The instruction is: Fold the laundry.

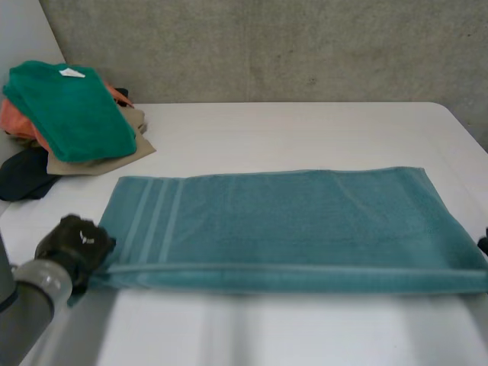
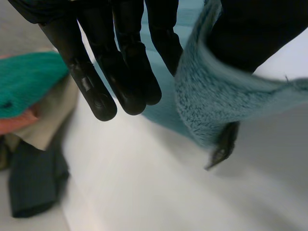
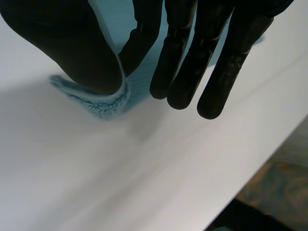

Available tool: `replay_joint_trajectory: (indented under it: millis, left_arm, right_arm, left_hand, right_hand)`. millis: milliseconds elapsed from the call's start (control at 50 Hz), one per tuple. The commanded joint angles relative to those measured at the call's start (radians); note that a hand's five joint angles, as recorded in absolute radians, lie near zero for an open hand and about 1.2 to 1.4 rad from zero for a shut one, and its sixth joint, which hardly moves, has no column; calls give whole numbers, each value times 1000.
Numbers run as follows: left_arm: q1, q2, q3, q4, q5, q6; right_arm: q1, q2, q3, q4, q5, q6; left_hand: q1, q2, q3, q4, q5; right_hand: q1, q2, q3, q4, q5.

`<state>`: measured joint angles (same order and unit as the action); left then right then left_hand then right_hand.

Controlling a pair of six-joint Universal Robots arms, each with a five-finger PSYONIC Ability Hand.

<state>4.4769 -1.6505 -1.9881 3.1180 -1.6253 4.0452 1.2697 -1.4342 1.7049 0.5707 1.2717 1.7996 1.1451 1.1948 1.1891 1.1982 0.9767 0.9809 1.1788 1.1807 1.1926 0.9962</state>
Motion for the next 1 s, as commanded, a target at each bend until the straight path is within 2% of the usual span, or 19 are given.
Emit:
replay_joint_trajectory:
  millis: [20, 160, 260, 400, 520, 600, 680, 700, 760, 780, 820, 900, 1000]
  left_arm:
    - [-2, -190, 158, 165, -10, -11]
    - [-13, -368, 333, 264, -42, -32]
    - [-15, -468, 445, 304, -82, -35]
    - [-34, -591, 583, 313, -93, -37]
    - [-56, -595, 627, 329, -84, -40]
    - [-74, -595, 762, 385, -87, -40]
    - [-88, -592, 942, 447, -90, -81]
    - [-88, -591, 974, 461, -91, -98]
    - [-93, -540, 1055, 513, -100, -208]
    - [-87, -511, 1063, 525, -105, -241]
    - [-73, -418, 1060, 551, -113, -334]
    - [-61, -327, 1016, 556, -99, -435]
    - [-44, -289, 872, 550, -81, -448]
  right_arm:
    - [155, 161, -125, -255, 38, 93]
    - [309, 349, -339, -419, 143, 109]
    - [335, 487, -491, -531, 144, 115]
    - [346, 629, -651, -558, 149, 148]
    - [344, 621, -682, -574, 140, 199]
    - [347, 629, -836, -641, 143, 268]
    - [352, 621, -1016, -752, 150, 420]
    - [353, 608, -1074, -796, 167, 502]
    - [352, 562, -1123, -854, 193, 627]
    - [347, 519, -1127, -880, 210, 700]
    - [346, 479, -1117, -894, 213, 759]
    - [343, 396, -1038, -884, 201, 860]
    - [324, 322, -851, -855, 124, 885]
  left_hand:
    - [251, 201, 207, 198, 245]
    - [251, 201, 207, 198, 245]
    - [251, 201, 207, 198, 245]
    - [251, 201, 207, 198, 245]
    - [251, 201, 207, 198, 245]
    - [251, 201, 207, 198, 245]
    - [251, 201, 207, 198, 245]
    - [251, 201, 207, 198, 245]
    - [251, 201, 207, 198, 245]
    - [251, 201, 207, 198, 245]
    - [251, 201, 207, 198, 245]
    - [251, 201, 207, 198, 245]
    - [251, 201, 207, 198, 245]
  right_hand:
    - [415, 217, 216, 204, 226]
    - [415, 217, 216, 204, 226]
    - [415, 217, 216, 204, 226]
    - [415, 217, 216, 204, 226]
    - [415, 217, 216, 204, 226]
    - [415, 217, 216, 204, 226]
    - [415, 217, 216, 204, 226]
    - [415, 217, 216, 204, 226]
    - [415, 217, 216, 204, 226]
    - [415, 217, 216, 204, 226]
    - [415, 217, 216, 204, 226]
    - [415, 217, 216, 204, 226]
    - [415, 217, 216, 204, 226]
